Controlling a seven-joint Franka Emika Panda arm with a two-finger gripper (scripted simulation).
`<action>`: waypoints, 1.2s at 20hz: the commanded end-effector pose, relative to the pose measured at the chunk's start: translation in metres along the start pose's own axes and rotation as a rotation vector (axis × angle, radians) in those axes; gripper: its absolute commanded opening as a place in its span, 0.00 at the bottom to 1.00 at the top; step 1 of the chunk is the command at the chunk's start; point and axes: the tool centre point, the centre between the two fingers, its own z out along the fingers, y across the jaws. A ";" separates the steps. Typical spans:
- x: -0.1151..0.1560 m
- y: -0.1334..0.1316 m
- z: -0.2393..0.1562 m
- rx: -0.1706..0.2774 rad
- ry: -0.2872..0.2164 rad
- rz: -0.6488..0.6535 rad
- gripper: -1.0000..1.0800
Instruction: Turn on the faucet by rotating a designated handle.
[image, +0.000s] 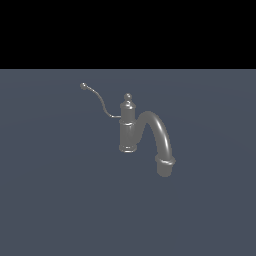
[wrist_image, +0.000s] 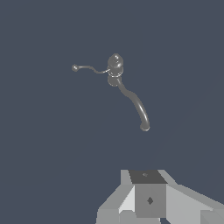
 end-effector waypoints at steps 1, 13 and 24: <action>0.005 -0.010 0.011 -0.001 -0.003 0.048 0.00; 0.038 -0.061 0.066 -0.008 -0.020 0.299 0.00; 0.079 -0.098 0.117 -0.013 -0.036 0.525 0.00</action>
